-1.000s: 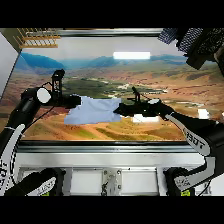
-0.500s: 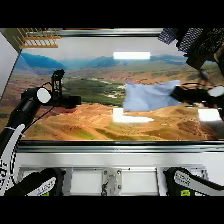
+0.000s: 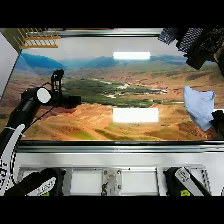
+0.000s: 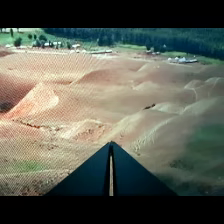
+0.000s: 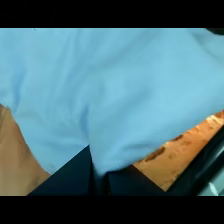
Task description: Fold the clothes and pants, and hang the long-sleeved shirts on hangers.
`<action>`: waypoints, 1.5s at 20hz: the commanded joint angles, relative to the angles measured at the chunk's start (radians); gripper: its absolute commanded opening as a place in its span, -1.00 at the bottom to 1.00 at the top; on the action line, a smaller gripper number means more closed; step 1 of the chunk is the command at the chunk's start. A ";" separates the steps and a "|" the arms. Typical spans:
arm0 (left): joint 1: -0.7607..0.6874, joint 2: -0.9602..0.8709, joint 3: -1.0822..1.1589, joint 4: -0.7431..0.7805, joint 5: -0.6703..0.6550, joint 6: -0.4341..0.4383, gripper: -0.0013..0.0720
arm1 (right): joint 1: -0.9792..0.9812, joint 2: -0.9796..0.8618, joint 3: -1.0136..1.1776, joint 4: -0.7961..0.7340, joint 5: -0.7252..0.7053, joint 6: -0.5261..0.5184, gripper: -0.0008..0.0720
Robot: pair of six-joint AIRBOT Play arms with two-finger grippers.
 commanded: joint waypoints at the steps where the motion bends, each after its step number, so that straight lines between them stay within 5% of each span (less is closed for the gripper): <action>1: -0.001 0.001 0.000 0.000 0.000 -0.002 -0.95 | -0.024 0.066 -0.124 -0.042 0.004 0.071 -0.94; 3: 0.000 0.001 0.000 0.000 -0.001 -0.002 -0.95 | -0.024 0.076 -0.130 -0.090 0.039 0.050 -0.86; 4: 0.000 0.001 0.000 0.000 -0.001 -0.001 -0.95 | -0.026 0.082 -0.126 -0.111 0.050 0.005 -0.32; 5: 0.000 0.001 0.000 0.000 -0.001 -0.001 -0.95 | -0.026 0.086 -0.117 -0.148 0.051 -0.037 0.49; 6: -0.001 0.001 0.000 0.000 -0.001 -0.001 -0.95 | -0.026 0.093 -0.097 -0.203 0.059 -0.081 1.00; 9: -0.001 0.001 0.000 0.000 -0.003 -0.001 -0.95 | -0.020 0.142 -0.008 -0.233 0.068 -0.120 0.99; 13: 0.000 0.001 0.000 0.000 -0.001 -0.002 -0.95 | 0.128 0.257 0.003 0.210 0.040 -0.495 0.99; 16: 0.000 0.000 -0.001 0.003 0.006 -0.001 -0.95 | 0.362 0.292 0.003 0.441 0.130 -0.660 0.99; 23: 0.000 0.001 0.000 0.002 0.018 -0.001 -0.95 | 0.971 0.250 0.003 0.448 0.079 -0.660 0.99; 30: 0.000 0.001 0.000 0.003 0.027 -0.001 -0.95 | 1.054 0.217 0.003 0.451 0.075 -0.659 0.98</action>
